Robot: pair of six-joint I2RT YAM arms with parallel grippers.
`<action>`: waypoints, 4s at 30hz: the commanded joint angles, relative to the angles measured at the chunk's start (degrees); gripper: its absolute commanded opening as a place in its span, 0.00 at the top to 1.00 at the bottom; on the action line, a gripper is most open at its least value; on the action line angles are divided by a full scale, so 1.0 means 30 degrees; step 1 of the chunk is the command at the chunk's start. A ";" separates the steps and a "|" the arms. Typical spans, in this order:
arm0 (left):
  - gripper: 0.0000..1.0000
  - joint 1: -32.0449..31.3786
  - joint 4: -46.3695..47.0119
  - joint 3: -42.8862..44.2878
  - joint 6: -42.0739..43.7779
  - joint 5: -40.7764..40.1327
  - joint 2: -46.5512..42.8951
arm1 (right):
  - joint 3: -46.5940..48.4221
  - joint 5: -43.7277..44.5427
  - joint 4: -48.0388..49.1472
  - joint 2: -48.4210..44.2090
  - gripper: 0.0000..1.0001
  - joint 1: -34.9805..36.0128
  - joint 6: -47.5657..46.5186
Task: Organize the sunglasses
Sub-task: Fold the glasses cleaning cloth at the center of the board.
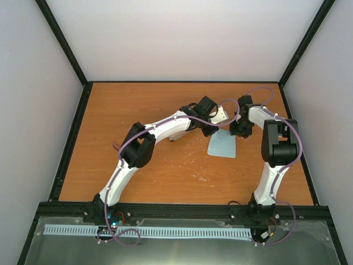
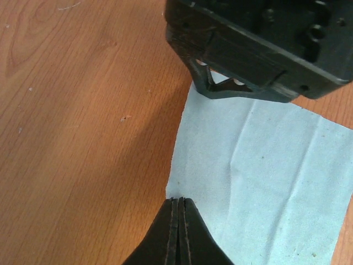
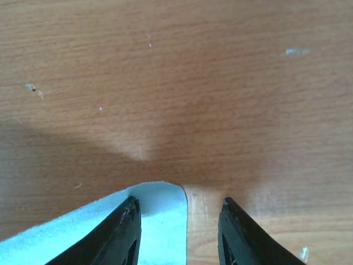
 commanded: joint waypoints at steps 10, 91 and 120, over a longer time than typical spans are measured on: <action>0.99 0.0090 -0.0121 0.0553 -0.0147 0.0364 0.0442 | 0.0531 -0.0230 -0.0331 0.0977 0.74 0.0290 -0.0610; 1.00 -0.1141 0.1467 -0.6652 -0.0934 0.1236 -0.3506 | -0.6069 -0.1781 0.0851 -0.4884 0.97 0.0662 0.1432; 0.98 -0.1753 0.2078 -0.8588 -0.0893 0.1155 -0.4207 | -0.7823 -0.2358 0.1267 -0.5088 0.82 0.0705 0.1778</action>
